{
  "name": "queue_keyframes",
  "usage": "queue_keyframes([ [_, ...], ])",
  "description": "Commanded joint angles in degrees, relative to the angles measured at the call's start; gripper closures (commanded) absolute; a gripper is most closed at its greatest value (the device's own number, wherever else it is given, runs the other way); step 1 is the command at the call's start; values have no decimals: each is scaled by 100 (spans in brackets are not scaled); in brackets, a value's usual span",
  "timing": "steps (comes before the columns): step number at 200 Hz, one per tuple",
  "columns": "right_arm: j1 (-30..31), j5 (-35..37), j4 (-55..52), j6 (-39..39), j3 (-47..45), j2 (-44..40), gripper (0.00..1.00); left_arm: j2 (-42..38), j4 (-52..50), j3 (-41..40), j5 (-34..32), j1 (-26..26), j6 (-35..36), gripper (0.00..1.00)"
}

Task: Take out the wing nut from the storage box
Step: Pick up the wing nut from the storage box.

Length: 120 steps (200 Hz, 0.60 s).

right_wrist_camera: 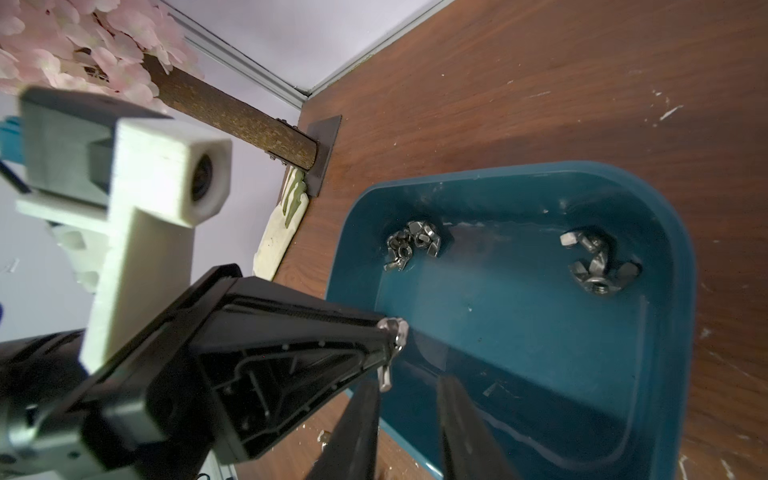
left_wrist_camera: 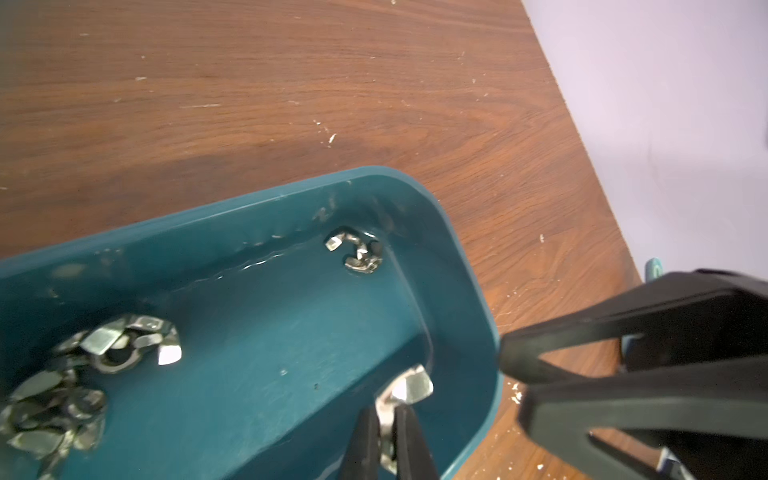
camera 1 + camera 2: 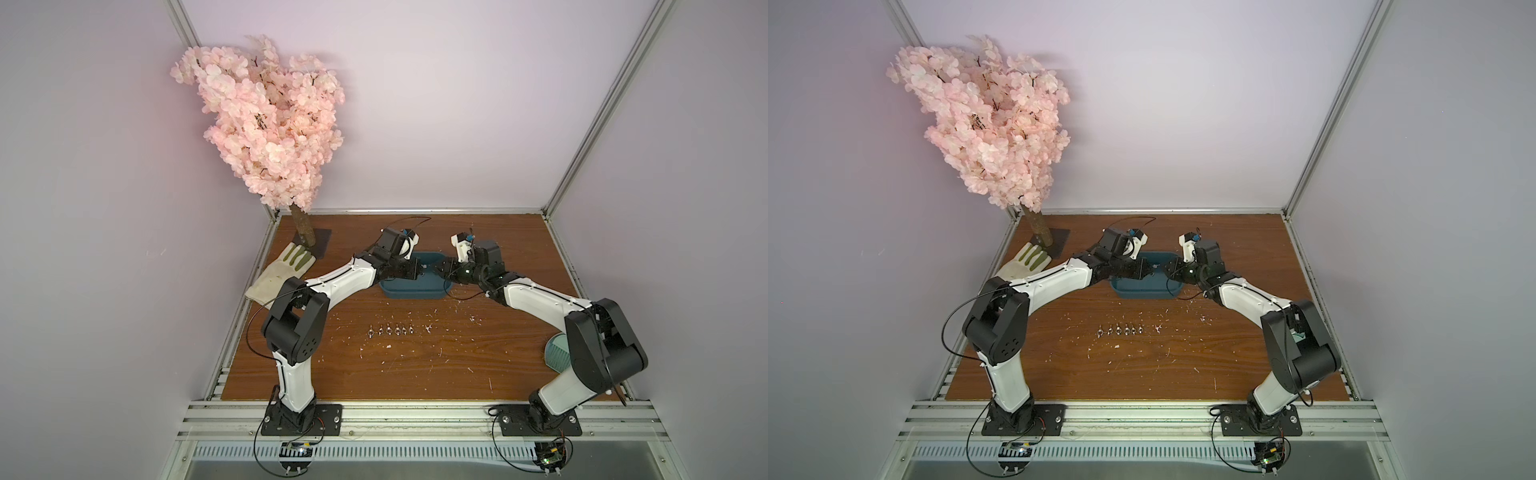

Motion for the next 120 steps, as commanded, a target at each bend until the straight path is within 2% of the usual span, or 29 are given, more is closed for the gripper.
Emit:
queue_keyframes([
  [1,-17,-221,244,115,148,-30,72,-193,153,26,174,-134,21,90],
  [68,-17,-189,295,183,141,29,75,-132,8,212,183,-260,103,90],
  [120,-17,-197,323,194,151,74,84,-123,-18,296,222,-278,109,90],
])
